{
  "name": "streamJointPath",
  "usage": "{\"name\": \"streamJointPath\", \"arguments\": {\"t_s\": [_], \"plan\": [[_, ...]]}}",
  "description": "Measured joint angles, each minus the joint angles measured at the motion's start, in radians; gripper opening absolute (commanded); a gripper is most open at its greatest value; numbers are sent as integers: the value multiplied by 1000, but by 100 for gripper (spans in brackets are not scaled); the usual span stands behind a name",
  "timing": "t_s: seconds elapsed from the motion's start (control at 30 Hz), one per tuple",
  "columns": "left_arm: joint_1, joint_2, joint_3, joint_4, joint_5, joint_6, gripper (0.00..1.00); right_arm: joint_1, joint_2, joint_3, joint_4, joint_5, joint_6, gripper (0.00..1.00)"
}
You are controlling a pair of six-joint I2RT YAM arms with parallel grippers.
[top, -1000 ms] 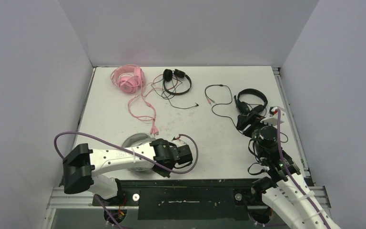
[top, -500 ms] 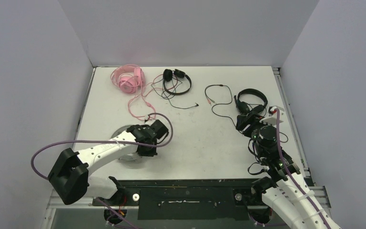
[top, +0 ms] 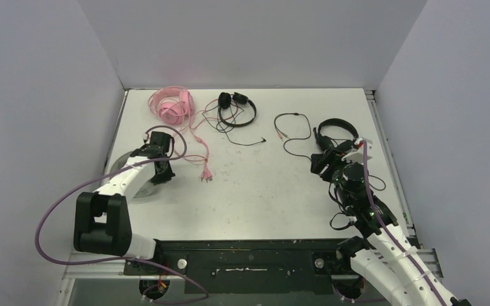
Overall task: Wrap the headphones
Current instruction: Move the headphones to the corner of the board.
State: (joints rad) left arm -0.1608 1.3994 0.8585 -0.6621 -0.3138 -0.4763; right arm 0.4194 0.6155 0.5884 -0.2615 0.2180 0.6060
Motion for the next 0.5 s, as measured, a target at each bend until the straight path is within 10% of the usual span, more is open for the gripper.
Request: {"name": "streamJointPath", "arguments": {"t_s": [0.3, 0.5], "plan": [[121, 45, 74, 61, 21, 79, 11, 0, -4, 6, -6, -29, 1, 62], [100, 18, 136, 63, 90, 76, 47, 0, -16, 35, -47, -52, 4, 63]]}}
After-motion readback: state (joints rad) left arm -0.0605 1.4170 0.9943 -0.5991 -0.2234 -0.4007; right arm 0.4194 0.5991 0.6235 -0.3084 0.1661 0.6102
